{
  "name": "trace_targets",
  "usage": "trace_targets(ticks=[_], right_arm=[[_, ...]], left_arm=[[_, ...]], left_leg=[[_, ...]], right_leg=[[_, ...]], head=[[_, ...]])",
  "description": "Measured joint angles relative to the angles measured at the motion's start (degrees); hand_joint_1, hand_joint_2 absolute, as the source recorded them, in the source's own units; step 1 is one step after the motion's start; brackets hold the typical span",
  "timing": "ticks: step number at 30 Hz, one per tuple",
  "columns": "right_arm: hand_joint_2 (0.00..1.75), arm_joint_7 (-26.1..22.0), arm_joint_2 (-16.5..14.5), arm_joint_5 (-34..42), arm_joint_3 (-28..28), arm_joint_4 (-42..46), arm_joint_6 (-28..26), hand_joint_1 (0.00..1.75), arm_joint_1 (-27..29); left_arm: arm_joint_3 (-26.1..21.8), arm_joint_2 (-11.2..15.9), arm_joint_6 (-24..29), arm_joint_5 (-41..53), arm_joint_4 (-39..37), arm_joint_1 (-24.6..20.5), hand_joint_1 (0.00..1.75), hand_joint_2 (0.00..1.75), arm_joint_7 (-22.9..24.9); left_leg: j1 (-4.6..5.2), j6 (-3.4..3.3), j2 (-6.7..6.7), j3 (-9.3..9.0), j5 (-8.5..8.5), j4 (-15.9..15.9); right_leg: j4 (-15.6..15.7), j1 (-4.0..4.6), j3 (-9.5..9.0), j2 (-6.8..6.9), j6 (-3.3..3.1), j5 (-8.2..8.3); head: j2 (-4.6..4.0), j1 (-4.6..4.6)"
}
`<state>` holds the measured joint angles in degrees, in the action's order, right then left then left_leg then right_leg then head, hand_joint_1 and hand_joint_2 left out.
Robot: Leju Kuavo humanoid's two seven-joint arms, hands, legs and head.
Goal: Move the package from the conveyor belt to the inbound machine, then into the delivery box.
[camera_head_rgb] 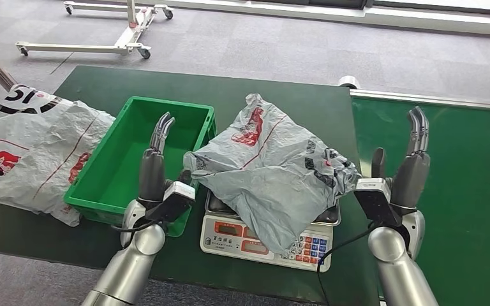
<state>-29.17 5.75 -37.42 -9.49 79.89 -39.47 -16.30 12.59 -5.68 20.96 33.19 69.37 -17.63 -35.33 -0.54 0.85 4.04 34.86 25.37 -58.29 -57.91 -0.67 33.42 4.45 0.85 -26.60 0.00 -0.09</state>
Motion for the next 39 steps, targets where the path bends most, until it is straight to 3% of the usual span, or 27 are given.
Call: trace_targets(ticks=[11, 15, 20, 28, 39], right_arm=[[0.0, -2.92, -1.02, 3.14, 4.6, 1.24, 1.93, 0.0, 3.86], [0.0, -3.38, -2.6, 3.15, 5.05, 1.83, 3.27, 0.0, 5.42], [0.0, -2.6, -5.56, 2.87, 5.04, 6.34, 5.92, 0.0, 11.9], [0.0, -1.78, -9.91, 1.38, 2.85, 7.87, 13.53, 0.0, 17.82], [0.0, -3.32, -11.51, 5.02, 1.19, 4.43, 13.94, 0.0, 17.81]], left_arm=[[0.61, -0.17, 1.01, 7.89, -17.54, -13.55, 0.0, 0.0, 3.5], [1.44, -0.9, 1.76, 12.41, -26.03, -19.51, 0.0, 0.0, 5.97], [2.52, -1.79, 2.78, 16.68, -35.16, -25.31, 0.0, 0.0, 8.41], [5.92, -1.57, 1.32, 25.9, -43.88, -29.68, 0.0, 0.0, 16.66], [11.12, -0.71, -5.36, 32.76, -49.56, -30.58, 0.0, 0.0, 22.81]], left_leg=[[0.0, 0.01, -0.01, -0.01, -0.06, -0.02], [0.0, 0.01, -0.02, -0.02, -0.07, -0.02], [-0.01, 0.02, -0.03, 0.03, -0.05, 0.01], [-0.01, 0.04, -0.02, 0.07, -0.06, 0.06], [0.0, 0.06, -0.05, 0.08, -0.1, 0.05]], right_leg=[[0.0, 0.0, 0.01, 0.0, 0.03, 0.05], [0.0, 0.01, 0.01, 0.01, 0.03, 0.06], [0.0, 0.02, 0.01, 0.02, 0.02, 0.03], [-0.01, 0.03, 0.04, 0.01, -0.01, 0.0], [-0.01, 0.01, 0.02, 0.03, 0.0, 0.02]], head=[[0.0, 0.0], [0.0, 0.0], [0.0, 0.0], [0.0, -0.01], [0.0, 0.0]])
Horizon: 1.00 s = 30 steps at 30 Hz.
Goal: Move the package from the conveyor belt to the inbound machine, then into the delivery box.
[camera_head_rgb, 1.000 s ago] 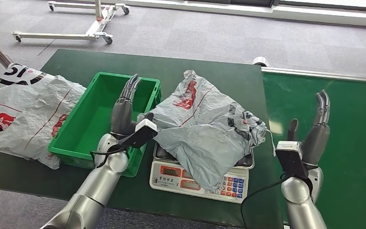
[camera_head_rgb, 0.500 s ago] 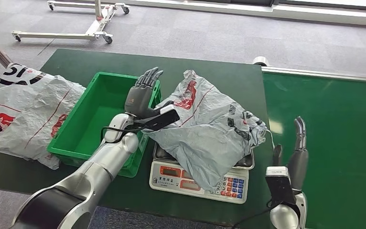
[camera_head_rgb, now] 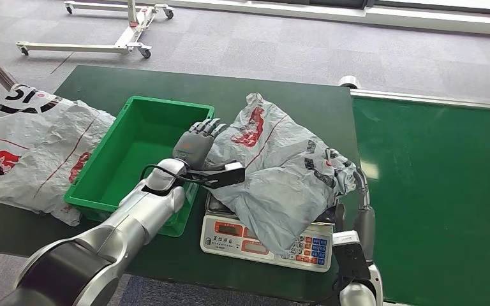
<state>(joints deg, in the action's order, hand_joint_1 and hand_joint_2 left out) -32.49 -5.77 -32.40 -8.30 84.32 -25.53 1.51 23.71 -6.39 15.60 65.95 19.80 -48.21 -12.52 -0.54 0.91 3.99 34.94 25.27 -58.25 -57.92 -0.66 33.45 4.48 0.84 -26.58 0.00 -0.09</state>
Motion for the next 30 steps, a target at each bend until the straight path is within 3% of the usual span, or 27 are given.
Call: trace_targets(ticks=[23, 29, 30], right_arm=[[0.0, -1.24, -0.15, 2.7, -1.06, -5.1, -0.54, 0.0, -0.33], [0.0, -1.28, -0.25, 3.4, -1.09, -6.84, -0.29, 0.0, -1.18], [0.0, -1.28, -0.33, 3.47, -1.1, -7.3, -0.14, 0.0, -1.5]], left_arm=[[5.59, 0.15, -6.03, 4.47, -3.15, 0.99, 0.0, 0.0, -1.27], [5.89, -0.37, -5.76, 3.76, -3.13, 1.43, 0.0, 0.0, -7.24], [5.9, -0.56, -5.53, 3.54, -3.12, 1.62, 0.0, 0.44, -8.96]], left_leg=[[0.0, -0.05, -0.14, -0.29, 0.04, 0.02], [0.01, -0.05, -0.16, -0.42, 0.03, 0.02], [0.01, -0.05, -0.17, -0.45, 0.03, 0.02]], right_leg=[[0.0, -0.05, -0.38, 0.16, 0.0, -0.04], [0.0, -0.09, -0.52, 0.16, 0.0, -0.04], [0.0, -0.11, -0.54, 0.17, 0.01, -0.04]], head=[[0.0, 0.0], [0.0, 0.0], [0.0, -0.01]])
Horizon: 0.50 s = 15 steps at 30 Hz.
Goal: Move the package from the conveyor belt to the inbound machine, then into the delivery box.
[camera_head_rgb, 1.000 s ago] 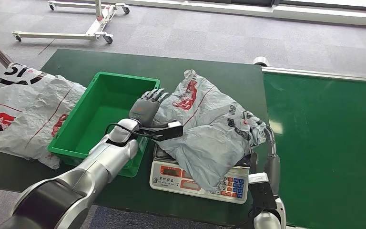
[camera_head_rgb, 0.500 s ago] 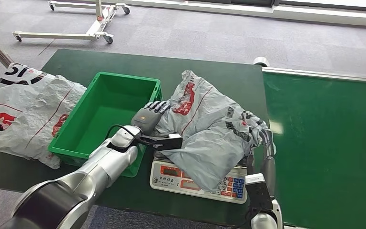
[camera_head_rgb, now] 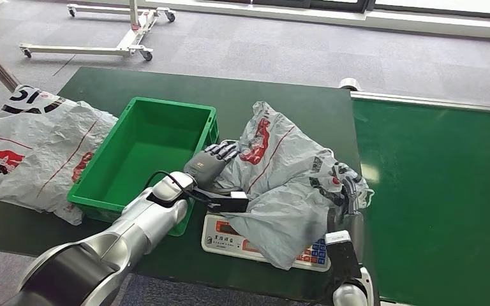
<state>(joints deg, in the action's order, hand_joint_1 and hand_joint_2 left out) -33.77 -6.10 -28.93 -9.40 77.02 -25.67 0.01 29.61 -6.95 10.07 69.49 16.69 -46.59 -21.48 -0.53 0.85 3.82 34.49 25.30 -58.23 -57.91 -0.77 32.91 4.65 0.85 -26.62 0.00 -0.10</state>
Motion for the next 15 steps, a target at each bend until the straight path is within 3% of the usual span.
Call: trace_targets(ticks=[3, 7, 11, 15], right_arm=[[0.0, 0.01, -0.28, 0.15, 0.0, -1.38, 0.52, 0.0, -1.04], [0.0, -0.35, -0.46, 0.32, 0.0, -3.22, 0.88, 0.0, -2.33], [0.0, -1.23, -0.46, 0.68, 0.0, -4.43, 0.79, 0.0, -2.75], [0.0, -1.28, -0.46, 0.81, 0.0, -4.9, 0.73, 0.0, -2.79]], left_arm=[[0.01, -0.55, 0.74, -0.71, 0.05, 0.48, 0.0, 1.75, -4.07], [0.01, -1.39, -0.17, -1.37, 0.05, 1.11, 0.0, 1.75, -5.46], [0.01, -1.76, -1.79, -2.31, 0.05, 1.52, 0.24, 1.75, -4.74], [0.01, -1.99, -2.1, -2.51, 0.07, 1.81, 1.75, 1.75, -4.32]], left_leg=[[0.0, -0.02, -0.14, -0.05, -0.01, 0.0], [0.03, -0.1, -0.34, -0.08, 0.01, 0.0], [0.11, -0.2, -0.33, -0.13, 0.08, 0.0], [0.13, -0.27, -0.38, -0.22, 0.13, 0.0]], right_leg=[[0.0, -0.06, -0.09, 0.11, 0.07, -0.05], [0.0, -0.17, -0.21, 0.26, 0.19, -0.13], [0.01, -0.25, -0.26, 0.26, 0.22, -0.13], [0.02, -0.27, -0.39, 0.31, 0.35, -0.25]], head=[[0.0, -0.01], [0.0, 0.01], [0.0, 0.0], [0.0, -0.01]])
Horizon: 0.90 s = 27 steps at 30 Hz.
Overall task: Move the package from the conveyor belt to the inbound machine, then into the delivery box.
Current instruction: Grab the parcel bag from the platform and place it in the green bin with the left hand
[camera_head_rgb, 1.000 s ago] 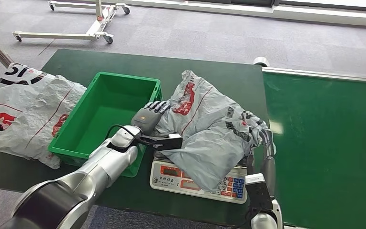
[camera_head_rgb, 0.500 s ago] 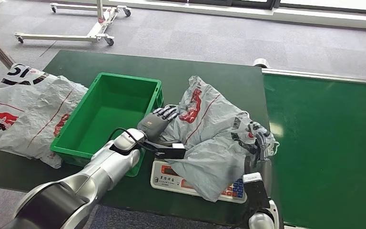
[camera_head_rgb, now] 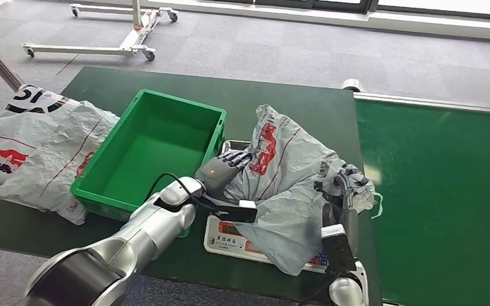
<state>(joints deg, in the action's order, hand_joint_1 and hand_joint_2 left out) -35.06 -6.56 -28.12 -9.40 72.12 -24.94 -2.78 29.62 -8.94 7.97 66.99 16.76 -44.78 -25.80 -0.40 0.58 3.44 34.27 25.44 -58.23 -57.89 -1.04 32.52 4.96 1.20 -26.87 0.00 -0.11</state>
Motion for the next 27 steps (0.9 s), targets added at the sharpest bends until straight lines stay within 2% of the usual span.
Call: trace_targets(ticks=[27], right_arm=[[0.0, -0.61, 0.0, 0.51, 0.0, -1.63, 0.77, 0.0, -0.27]], left_arm=[[0.77, -0.28, 1.1, 0.57, 0.68, 0.81, 1.75, 1.75, 0.22]], left_leg=[[0.0, -0.03, 0.11, -0.48, 0.13, 0.02]], right_leg=[[0.01, 0.01, -0.44, -0.03, -0.03, -0.07]], head=[[0.0, 0.01]])
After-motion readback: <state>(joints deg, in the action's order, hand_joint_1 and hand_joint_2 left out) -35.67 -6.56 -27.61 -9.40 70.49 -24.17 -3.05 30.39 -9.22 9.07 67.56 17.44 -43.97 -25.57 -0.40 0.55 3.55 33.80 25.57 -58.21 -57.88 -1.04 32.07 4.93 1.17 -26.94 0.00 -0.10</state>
